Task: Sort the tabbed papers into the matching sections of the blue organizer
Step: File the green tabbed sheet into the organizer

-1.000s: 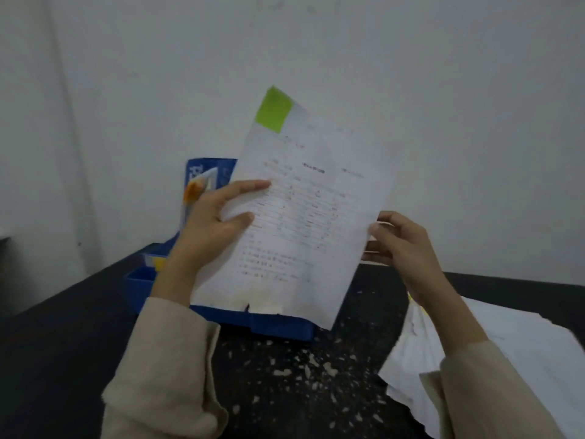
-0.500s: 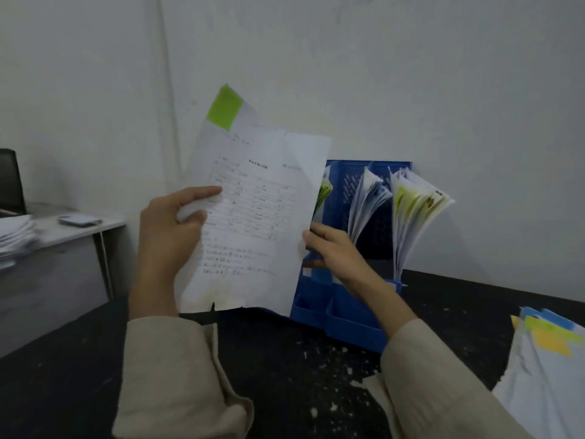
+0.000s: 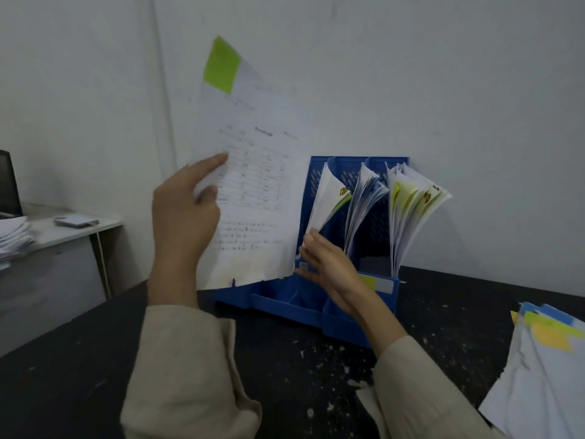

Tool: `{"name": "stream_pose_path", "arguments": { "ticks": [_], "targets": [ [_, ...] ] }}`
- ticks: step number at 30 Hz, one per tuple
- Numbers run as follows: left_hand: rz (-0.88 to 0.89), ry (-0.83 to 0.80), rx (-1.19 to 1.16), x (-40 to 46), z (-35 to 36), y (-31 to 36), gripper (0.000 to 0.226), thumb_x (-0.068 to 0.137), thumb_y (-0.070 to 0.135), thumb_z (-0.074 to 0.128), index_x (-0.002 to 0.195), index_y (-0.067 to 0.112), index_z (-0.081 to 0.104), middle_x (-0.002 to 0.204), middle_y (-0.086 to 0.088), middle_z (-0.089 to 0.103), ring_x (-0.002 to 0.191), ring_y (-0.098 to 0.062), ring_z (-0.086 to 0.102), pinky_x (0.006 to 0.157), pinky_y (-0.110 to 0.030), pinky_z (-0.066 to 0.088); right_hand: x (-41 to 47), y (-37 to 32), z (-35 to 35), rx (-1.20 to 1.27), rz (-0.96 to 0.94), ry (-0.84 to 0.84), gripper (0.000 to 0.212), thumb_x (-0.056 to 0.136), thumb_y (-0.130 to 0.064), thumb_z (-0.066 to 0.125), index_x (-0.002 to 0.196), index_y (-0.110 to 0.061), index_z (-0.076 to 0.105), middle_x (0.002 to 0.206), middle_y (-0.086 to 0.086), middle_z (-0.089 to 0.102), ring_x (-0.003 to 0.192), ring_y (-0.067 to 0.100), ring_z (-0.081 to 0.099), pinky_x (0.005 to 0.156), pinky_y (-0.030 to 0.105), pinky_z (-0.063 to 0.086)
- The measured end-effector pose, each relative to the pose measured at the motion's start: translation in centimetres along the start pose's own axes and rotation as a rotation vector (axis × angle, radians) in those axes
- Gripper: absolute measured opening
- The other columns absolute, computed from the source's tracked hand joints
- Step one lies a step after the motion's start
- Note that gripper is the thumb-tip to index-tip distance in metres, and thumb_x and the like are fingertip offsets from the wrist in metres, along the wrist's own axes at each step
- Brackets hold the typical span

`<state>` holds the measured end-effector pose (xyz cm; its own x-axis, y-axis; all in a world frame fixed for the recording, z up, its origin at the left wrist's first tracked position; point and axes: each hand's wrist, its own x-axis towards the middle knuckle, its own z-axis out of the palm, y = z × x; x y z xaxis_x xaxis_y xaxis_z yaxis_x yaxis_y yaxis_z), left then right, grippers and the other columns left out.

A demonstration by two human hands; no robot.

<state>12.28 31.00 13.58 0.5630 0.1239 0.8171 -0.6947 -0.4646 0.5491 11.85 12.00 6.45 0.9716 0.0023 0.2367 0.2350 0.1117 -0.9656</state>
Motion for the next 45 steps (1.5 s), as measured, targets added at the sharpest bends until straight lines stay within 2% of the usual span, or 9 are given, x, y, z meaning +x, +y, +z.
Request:
{"name": "stream_pose_path", "arguments": {
  "ticks": [6,9,14,24,27,30,36,40,45],
  "targets": [
    [0.093,-0.12,0.131,1.8,1.6,2.6,0.052,0.091,-0.004,0.041,0.131,0.025,0.054,0.137,0.006,0.05,0.123,-0.004,0.043,0.1,-0.008,0.026,0.3,0.6,-0.3,-0.022,-0.012,-0.055,0.04,0.101,-0.029,0.039,0.141,-0.033,0.033,0.136,-0.016,0.043,0.121,0.008,0.045,0.097,0.031,0.045],
    [0.098,-0.193,0.257,4.4,2.6,3.6,0.056,0.086,-0.002,0.04,0.133,0.025,0.052,0.141,0.0,0.048,0.129,-0.016,0.043,0.104,-0.018,0.029,0.3,0.5,-0.3,-0.016,0.011,-0.054,0.022,0.101,-0.028,0.038,0.11,-0.045,0.048,0.124,-0.016,0.049,0.124,0.011,0.044,0.099,0.034,0.042],
    [0.072,-0.218,0.327,7.8,5.5,5.5,0.057,0.084,0.001,0.041,0.137,0.022,0.048,0.144,-0.005,0.044,0.132,-0.023,0.039,0.107,-0.024,0.027,0.3,0.7,-0.4,0.055,0.024,-0.02,0.055,0.099,-0.027,0.043,0.149,-0.019,0.021,0.153,0.0,0.027,0.139,0.02,0.031,0.107,0.041,0.039],
    [0.103,-0.569,0.025,3.4,10.8,1.3,0.06,0.093,-0.01,0.032,0.148,0.013,0.024,0.154,-0.003,0.024,0.142,-0.015,0.021,0.095,0.004,0.011,0.4,0.1,-0.7,0.095,0.053,0.015,0.053,0.1,-0.027,0.043,0.148,-0.018,0.025,0.132,-0.002,0.05,0.119,0.013,0.047,0.1,0.036,0.044],
    [0.068,-0.541,-0.005,1.8,11.3,-0.8,0.066,0.087,-0.017,0.032,0.146,0.013,0.031,0.145,-0.005,0.037,0.105,-0.005,0.049,0.083,0.006,0.028,0.4,0.0,-1.0,0.101,0.054,0.018,0.051,0.1,-0.027,0.042,0.148,-0.018,0.026,0.115,-0.006,0.055,0.109,0.012,0.051,0.1,0.037,0.044],
    [0.097,-0.422,-0.053,1.0,11.5,-1.2,0.068,0.083,-0.02,0.032,0.142,0.013,0.038,0.11,-0.002,0.048,0.065,0.003,0.041,0.066,-0.001,0.036,0.4,0.0,-1.2,0.108,0.054,0.018,0.051,0.1,-0.027,0.042,0.148,-0.017,0.025,0.122,0.0,0.054,0.114,0.015,0.051,0.101,0.037,0.043],
    [0.262,-0.202,0.019,0.9,13.4,-2.6,0.064,0.084,-0.015,0.035,0.142,0.011,0.039,0.081,-0.012,0.047,0.073,-0.017,0.038,0.072,0.0,0.03,0.6,0.4,-1.3,0.097,0.056,0.018,0.054,0.1,-0.027,0.043,0.149,-0.016,0.023,0.132,0.02,0.05,0.103,0.016,0.045,0.101,0.04,0.042],
    [0.25,-0.204,-0.063,-1.6,14.2,-4.3,0.069,0.087,-0.014,0.039,0.149,0.005,0.015,0.142,-0.003,0.034,0.112,0.009,0.035,0.094,0.002,0.027,0.8,0.7,-1.5,0.114,0.061,-0.004,0.056,0.099,-0.027,0.045,0.149,-0.015,0.024,0.132,0.001,0.043,0.123,0.016,0.042,0.106,0.043,0.04],
    [0.094,-0.373,-0.088,-2.3,14.1,-5.4,0.033,0.098,0.013,0.042,0.131,0.015,0.047,0.098,0.005,0.057,0.071,0.002,0.05,0.064,-0.009,0.039,0.9,0.6,-1.8,0.101,0.069,-0.001,0.056,0.099,-0.028,0.045,0.149,-0.015,0.024,0.148,0.006,0.039,0.136,0.021,0.037,0.106,0.042,0.04]
  ]
}}
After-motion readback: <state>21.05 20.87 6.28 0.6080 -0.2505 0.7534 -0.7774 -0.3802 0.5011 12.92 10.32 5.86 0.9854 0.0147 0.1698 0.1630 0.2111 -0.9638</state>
